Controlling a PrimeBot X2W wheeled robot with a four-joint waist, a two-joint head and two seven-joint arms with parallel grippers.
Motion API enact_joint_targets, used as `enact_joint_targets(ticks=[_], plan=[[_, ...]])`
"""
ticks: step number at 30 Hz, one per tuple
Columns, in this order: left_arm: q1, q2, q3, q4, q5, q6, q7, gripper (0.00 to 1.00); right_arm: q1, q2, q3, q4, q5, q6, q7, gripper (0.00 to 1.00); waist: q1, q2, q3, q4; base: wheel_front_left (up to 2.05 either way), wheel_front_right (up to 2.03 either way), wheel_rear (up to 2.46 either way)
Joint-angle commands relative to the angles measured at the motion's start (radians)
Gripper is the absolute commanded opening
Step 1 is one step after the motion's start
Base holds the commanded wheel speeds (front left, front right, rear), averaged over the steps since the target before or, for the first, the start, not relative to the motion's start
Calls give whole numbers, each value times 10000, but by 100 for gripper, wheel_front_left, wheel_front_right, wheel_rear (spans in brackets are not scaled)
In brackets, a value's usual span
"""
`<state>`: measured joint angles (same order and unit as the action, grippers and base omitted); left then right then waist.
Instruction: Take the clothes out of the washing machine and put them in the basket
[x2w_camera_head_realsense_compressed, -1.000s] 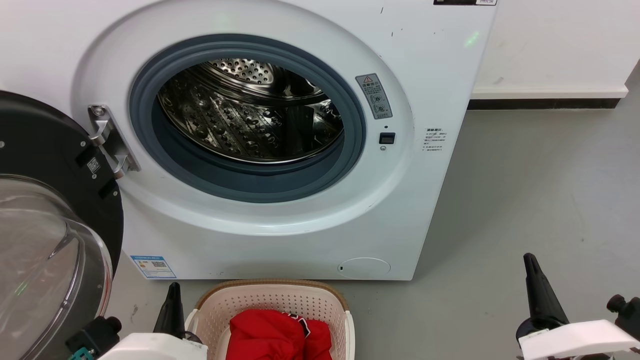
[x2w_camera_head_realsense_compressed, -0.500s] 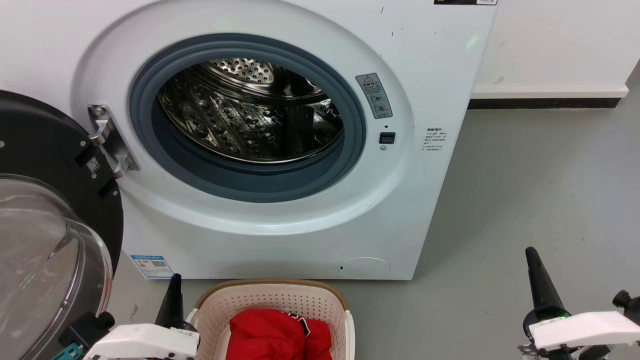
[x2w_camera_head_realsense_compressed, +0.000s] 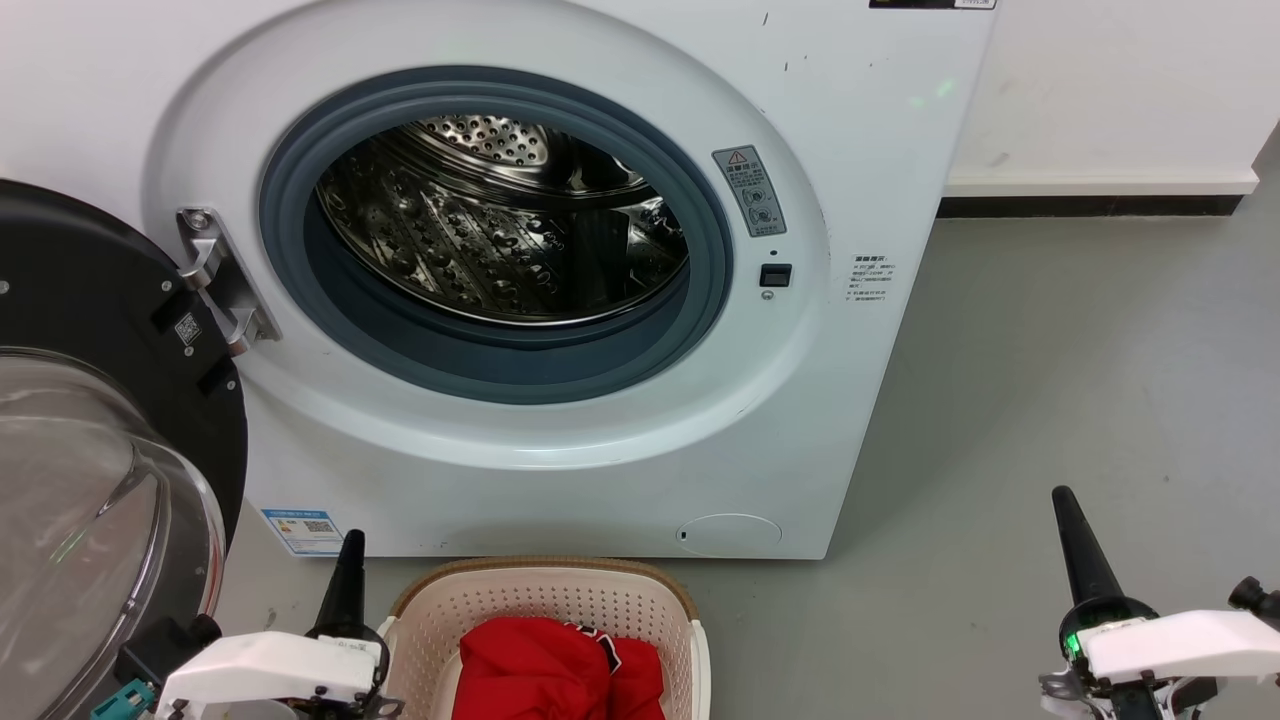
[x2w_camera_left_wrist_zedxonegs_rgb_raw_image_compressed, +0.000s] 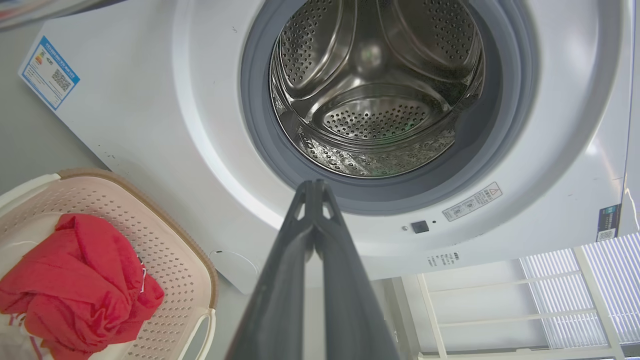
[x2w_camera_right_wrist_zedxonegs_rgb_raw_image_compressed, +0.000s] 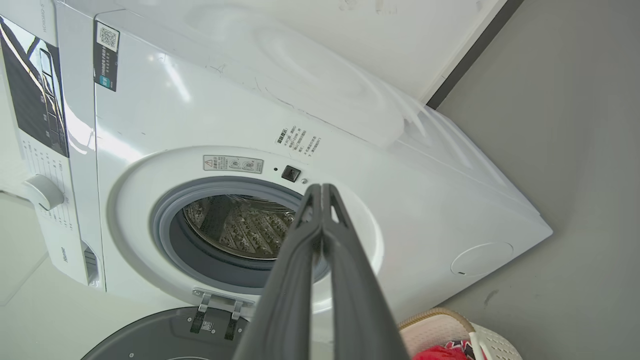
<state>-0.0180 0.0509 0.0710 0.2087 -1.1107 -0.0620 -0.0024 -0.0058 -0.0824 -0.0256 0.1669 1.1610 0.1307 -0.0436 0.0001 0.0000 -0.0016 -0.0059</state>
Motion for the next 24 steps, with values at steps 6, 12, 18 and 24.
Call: enact_joint_targets(ticks=[6, 12, 18, 24], plan=[[-330, 0, 104, 8, -837, -156, 198, 0, -384, -56, -87, 86, 840, 2, 194, 0, -1, 0, 6, 7, 0, 0, 0], [-411, -1, 157, 64, -1446, -238, 350, 0, -499, -49, -140, 178, 1427, 2, 353, 0, -1, 0, 11, 14, 0, 0, 0], [-497, -3, 197, 105, -1921, -304, 457, 0, -559, -42, -183, 260, 1890, 1, 469, 0, -1, 0, 15, 19, 0, 0, 0], [-590, -4, 236, 150, -2470, -369, 590, 0, -655, -31, -233, 354, 2419, 1, 624, 0, -1, 0, 20, 25, 0, 0, 0]])
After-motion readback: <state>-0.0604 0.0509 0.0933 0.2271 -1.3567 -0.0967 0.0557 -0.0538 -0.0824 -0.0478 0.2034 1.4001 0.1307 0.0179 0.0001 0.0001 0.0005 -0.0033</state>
